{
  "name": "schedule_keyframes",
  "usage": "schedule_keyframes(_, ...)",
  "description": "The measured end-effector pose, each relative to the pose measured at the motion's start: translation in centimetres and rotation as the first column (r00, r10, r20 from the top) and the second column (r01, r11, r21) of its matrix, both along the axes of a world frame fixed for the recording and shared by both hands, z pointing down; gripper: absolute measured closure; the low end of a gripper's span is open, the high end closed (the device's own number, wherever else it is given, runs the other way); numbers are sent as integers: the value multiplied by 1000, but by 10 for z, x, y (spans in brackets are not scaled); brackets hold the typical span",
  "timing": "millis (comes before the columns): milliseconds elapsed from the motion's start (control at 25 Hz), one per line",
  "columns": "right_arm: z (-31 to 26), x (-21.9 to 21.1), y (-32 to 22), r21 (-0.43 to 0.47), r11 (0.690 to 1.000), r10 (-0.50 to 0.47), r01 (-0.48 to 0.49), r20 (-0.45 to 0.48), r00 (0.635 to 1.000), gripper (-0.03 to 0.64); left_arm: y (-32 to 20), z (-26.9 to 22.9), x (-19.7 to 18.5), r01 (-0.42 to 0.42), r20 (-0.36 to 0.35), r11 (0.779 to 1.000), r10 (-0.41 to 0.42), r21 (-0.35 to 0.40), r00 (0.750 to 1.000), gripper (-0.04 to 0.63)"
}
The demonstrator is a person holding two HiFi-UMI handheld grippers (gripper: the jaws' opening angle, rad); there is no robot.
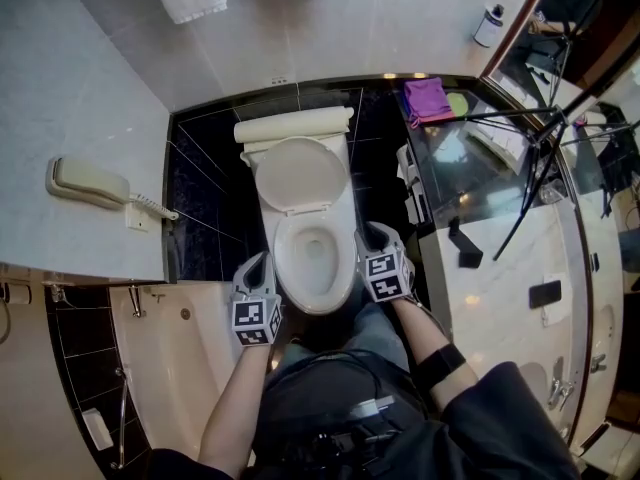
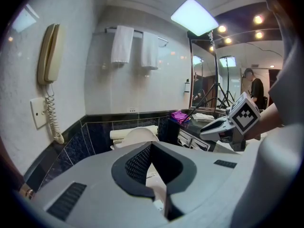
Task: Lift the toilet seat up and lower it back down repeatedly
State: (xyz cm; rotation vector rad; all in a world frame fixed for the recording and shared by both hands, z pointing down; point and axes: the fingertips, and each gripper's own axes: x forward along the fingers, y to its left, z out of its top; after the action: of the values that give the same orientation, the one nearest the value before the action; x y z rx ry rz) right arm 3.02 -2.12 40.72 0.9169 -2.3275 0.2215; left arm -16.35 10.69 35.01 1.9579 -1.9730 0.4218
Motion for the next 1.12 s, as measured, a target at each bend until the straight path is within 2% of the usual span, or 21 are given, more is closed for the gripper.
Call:
schedule_keyframes(80, 21, 6, -3, -33, 999, 14, -14, -11, 1000, 443, -1, 10, 0, -6, 14, 1000, 6, -7, 1000, 595)
schedule_keyframes(240, 70, 21, -11, -104, 992, 68, -69, -10, 998, 408, -10, 41, -4, -4, 39, 1000, 4, -18, 999, 595)
schedule_keyframes(400, 137, 44, 21, -225, 966, 121, -126, -33, 992, 397, 5, 79, 2, -33, 62, 997, 37, -64, 997, 595)
schedule_keyframes(720, 286, 59, 62, -432, 874, 225, -222, -44, 973, 397, 12, 167, -3, -41, 53, 995, 46, -94, 998, 595)
schedule_keyframes(880, 354, 63, 77, -499, 831, 260, -246, -43, 965, 397, 14, 208, -3, -45, 58, 993, 52, -113, 997, 595)
schedule_keyframes(1120, 436, 67, 97, -600, 747, 339, -286, -25, 940, 397, 17, 255, 2, -81, 71, 988, 90, -130, 993, 595)
